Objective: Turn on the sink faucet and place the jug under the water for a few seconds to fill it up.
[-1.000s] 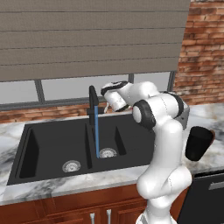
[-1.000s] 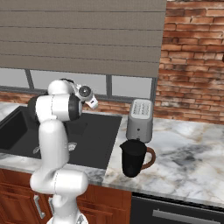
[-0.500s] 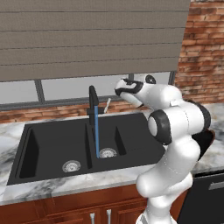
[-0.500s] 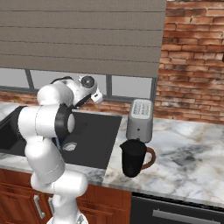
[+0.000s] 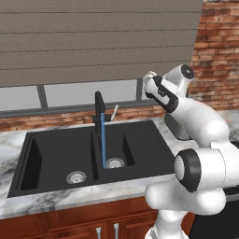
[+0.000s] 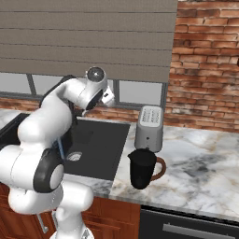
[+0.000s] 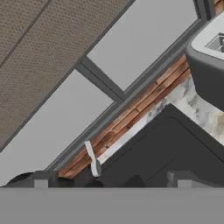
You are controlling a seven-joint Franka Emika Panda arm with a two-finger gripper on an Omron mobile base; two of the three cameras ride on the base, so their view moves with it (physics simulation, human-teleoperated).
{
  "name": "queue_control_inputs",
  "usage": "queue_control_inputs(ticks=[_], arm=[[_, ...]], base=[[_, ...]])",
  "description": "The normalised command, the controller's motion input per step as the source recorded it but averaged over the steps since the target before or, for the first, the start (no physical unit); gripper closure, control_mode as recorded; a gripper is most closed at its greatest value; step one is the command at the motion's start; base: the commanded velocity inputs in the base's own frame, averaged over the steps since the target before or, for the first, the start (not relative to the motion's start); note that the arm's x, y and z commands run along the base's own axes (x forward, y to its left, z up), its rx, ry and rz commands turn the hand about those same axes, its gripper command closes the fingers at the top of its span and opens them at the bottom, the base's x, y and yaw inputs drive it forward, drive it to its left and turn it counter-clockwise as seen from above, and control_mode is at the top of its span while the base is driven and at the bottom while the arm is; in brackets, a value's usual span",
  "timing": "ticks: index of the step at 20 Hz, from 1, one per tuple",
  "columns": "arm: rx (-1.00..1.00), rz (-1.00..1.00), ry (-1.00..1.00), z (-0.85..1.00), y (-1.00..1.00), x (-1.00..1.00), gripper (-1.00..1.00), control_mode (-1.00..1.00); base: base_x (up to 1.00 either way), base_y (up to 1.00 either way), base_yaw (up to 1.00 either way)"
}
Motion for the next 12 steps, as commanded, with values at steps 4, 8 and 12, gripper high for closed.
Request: queue_control_inputs(ticks=[4, 8, 12], arm=[[0.00, 0.00, 0.00, 0.16, -0.87, -1.00, -1.00, -1.00], [-0.02, 0.01, 0.00, 0.20, -0.99, -1.00, -1.00, -1.00], [-0.06, 0.03, 0.00, 0.24, -0.98, -1.00, -1.00, -1.00]], base=[[0.00, 0.00, 0.00], [0.00, 0.00, 0.00], [0.00, 0.00, 0.00]])
